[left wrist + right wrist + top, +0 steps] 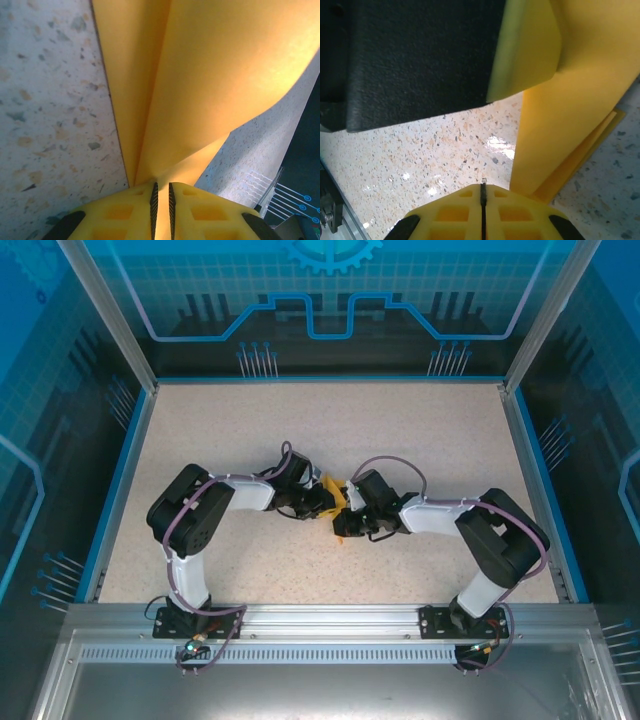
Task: Fold a paper plane with a square sheet of paper (pick it up from the middle)
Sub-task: Fold the wing for the fifth time at the center of the table.
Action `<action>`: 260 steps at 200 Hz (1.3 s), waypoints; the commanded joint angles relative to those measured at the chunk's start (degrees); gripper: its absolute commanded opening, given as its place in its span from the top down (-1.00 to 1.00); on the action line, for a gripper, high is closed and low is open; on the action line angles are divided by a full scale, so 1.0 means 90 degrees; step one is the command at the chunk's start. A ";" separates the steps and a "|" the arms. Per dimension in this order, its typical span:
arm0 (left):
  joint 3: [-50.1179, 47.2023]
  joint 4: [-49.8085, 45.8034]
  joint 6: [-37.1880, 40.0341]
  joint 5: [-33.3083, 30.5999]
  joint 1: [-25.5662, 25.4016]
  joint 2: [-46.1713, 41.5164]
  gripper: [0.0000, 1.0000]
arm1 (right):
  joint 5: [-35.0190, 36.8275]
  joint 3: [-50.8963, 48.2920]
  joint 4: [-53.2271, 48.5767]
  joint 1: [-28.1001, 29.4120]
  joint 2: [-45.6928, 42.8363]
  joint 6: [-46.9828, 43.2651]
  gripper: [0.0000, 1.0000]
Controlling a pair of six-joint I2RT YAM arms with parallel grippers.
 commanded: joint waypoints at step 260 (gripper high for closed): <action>0.0199 -0.1232 -0.0182 -0.0942 0.0037 0.0511 0.65 | -0.0300 -0.1140 -0.1281 0.0152 -0.0592 -0.0367 0.86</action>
